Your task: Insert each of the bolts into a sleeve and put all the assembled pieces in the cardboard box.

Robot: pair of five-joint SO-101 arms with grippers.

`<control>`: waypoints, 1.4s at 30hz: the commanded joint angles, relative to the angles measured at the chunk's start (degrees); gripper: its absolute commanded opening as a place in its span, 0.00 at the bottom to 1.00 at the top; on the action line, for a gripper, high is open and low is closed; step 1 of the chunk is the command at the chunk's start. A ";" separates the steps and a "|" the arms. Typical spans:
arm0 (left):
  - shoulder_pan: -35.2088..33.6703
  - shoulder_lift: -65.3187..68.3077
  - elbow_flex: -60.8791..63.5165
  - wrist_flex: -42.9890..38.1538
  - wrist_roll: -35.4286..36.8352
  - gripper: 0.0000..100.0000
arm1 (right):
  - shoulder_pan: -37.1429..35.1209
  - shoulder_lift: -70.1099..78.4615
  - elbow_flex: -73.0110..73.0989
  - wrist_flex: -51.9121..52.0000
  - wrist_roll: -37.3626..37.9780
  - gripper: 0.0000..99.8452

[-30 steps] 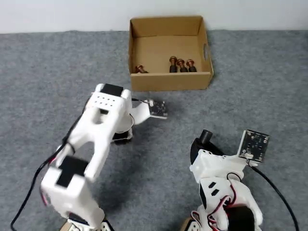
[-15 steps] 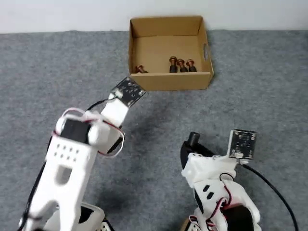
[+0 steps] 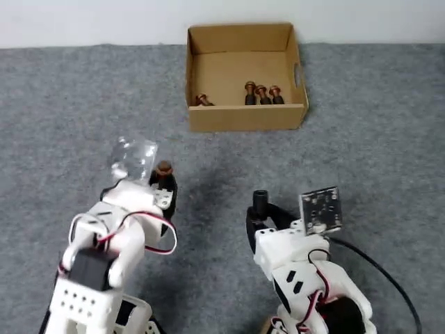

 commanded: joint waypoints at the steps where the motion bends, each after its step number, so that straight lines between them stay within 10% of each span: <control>1: 0.18 -8.00 4.09 -9.23 6.51 0.00 | -4.53 0.04 0.26 -4.09 5.63 0.01; 15: 13.01 -28.92 12.18 -16.44 26.46 0.00 | -14.37 -0.04 6.59 -16.57 18.55 0.01; 42: 18.55 -29.01 16.13 -5.36 23.38 0.00 | -15.16 -0.22 6.42 -23.69 27.69 0.01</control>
